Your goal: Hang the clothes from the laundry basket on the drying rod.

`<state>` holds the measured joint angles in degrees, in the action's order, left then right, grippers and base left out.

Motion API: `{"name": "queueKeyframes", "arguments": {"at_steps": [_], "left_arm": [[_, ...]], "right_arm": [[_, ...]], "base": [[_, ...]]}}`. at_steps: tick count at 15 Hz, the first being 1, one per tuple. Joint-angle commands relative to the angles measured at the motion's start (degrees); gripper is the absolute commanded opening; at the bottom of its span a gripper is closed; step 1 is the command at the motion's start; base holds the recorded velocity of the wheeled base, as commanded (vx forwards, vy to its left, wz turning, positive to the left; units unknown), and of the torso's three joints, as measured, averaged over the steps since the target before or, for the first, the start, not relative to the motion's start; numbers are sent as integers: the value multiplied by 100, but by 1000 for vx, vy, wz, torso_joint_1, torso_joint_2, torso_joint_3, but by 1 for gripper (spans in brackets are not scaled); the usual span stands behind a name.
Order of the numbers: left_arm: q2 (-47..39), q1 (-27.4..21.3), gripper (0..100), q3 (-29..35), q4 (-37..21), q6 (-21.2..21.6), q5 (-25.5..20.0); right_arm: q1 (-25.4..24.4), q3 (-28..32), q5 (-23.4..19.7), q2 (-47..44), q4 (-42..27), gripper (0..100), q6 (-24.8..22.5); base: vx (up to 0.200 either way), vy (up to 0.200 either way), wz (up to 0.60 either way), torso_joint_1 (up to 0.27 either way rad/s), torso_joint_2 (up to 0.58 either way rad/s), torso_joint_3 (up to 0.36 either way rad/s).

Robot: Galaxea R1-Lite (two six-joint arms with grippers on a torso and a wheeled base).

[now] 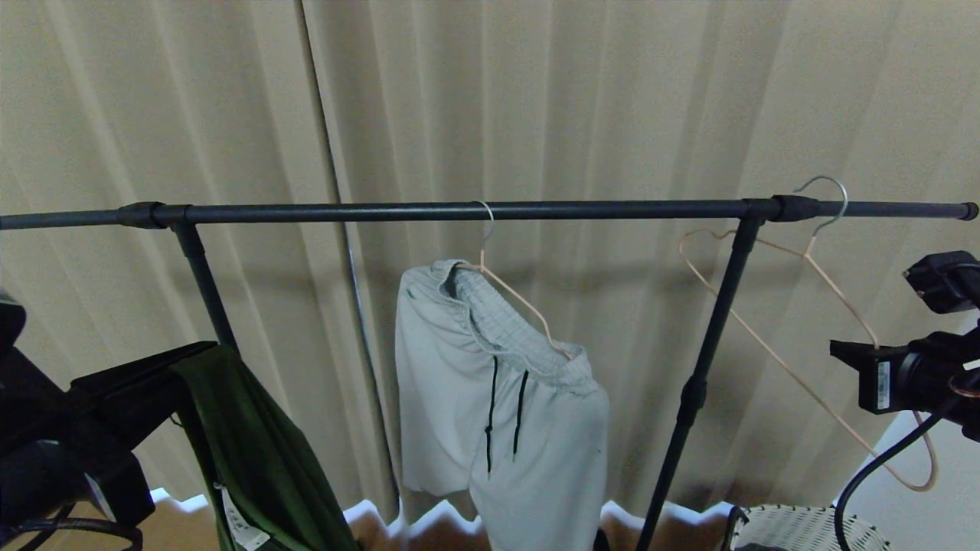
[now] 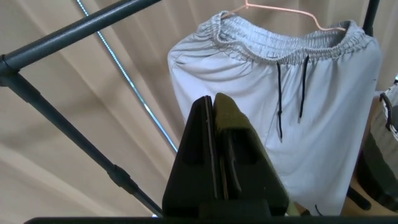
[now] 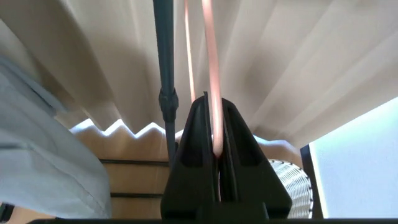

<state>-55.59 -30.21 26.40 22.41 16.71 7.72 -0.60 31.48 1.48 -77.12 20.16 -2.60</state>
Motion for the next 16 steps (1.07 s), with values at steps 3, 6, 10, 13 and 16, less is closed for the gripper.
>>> {"name": "queueKeyframes", "arguments": {"at_steps": [3, 6, 10, 13, 16], "left_arm": [[31, 6, 0, -39, 9, 280, 28], [75, 6, 0, -56, 9, 280, 28], [127, 270, 0, -127, 9, 315, 19], [162, 428, 0, -188, 18, 394, 2], [145, 428, 0, -250, 27, 394, -7]], "right_arm": [[7, -221, 2, 285, 14, 0, -4], [16, -247, 2, 294, 14, 0, 5], [7, -344, 2, 338, 14, 0, -4], [7, -432, 2, 382, 23, 0, -4], [7, -485, 2, 470, -4, 0, -4]], "base": [[-133, 0, 0, -2, -2, 2], [-200, 0, 0, 7, 5, 1], [-200, 0, 0, -4, 0, 5], [-200, 0, 0, 4, 2, 4], [0, 0, 0, 0, 0, 0]]}}
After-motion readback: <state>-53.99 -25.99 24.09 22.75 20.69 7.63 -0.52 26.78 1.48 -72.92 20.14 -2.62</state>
